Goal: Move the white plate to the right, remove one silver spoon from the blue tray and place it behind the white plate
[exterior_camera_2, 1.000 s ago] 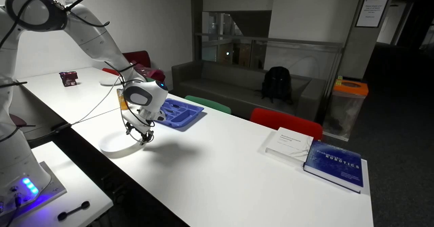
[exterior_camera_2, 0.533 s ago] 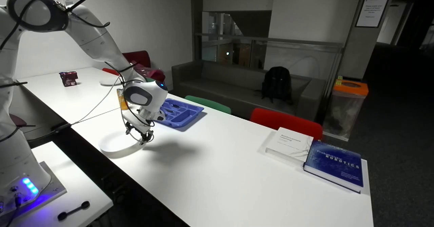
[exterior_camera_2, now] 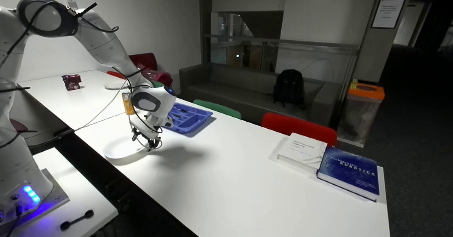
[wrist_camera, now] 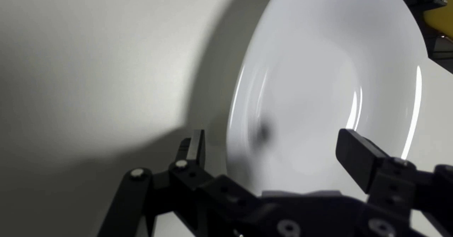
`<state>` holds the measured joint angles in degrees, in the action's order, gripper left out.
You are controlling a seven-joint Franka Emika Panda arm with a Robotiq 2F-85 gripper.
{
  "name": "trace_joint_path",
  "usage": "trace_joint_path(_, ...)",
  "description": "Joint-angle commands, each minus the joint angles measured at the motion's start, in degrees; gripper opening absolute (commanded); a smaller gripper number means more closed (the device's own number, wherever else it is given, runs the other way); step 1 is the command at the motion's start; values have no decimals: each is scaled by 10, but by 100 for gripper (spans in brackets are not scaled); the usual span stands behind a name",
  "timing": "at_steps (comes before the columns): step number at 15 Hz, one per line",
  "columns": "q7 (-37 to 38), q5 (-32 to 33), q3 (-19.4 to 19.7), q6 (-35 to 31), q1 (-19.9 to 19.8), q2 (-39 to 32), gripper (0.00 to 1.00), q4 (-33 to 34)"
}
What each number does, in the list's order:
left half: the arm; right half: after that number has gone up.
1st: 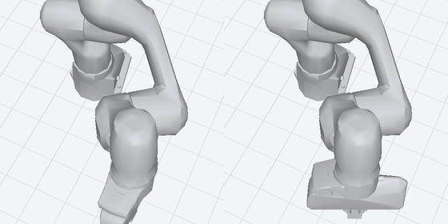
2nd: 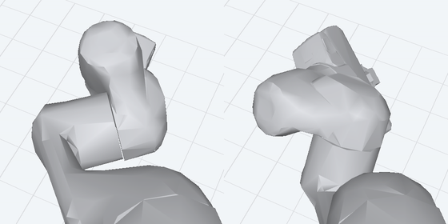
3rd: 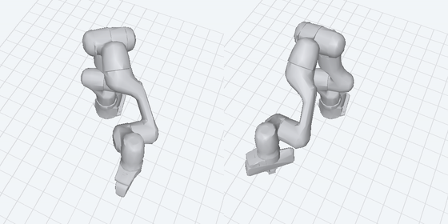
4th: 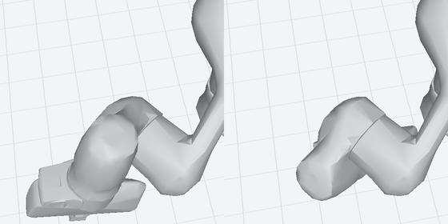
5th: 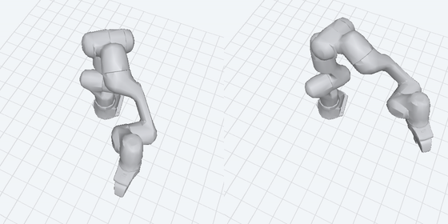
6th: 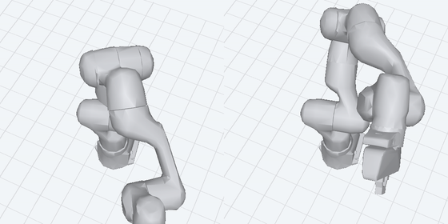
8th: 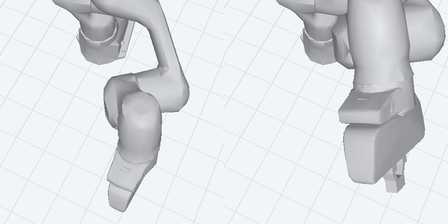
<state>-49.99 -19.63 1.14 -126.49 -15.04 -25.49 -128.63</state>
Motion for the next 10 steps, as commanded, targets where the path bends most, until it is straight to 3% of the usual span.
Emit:
trace_joint_path(1, -13, -7, -11, 10, -10, -12, 100, 17)
trace_joint_path(10, -6, 0, -21, 20, -8, -30, 100, 33)
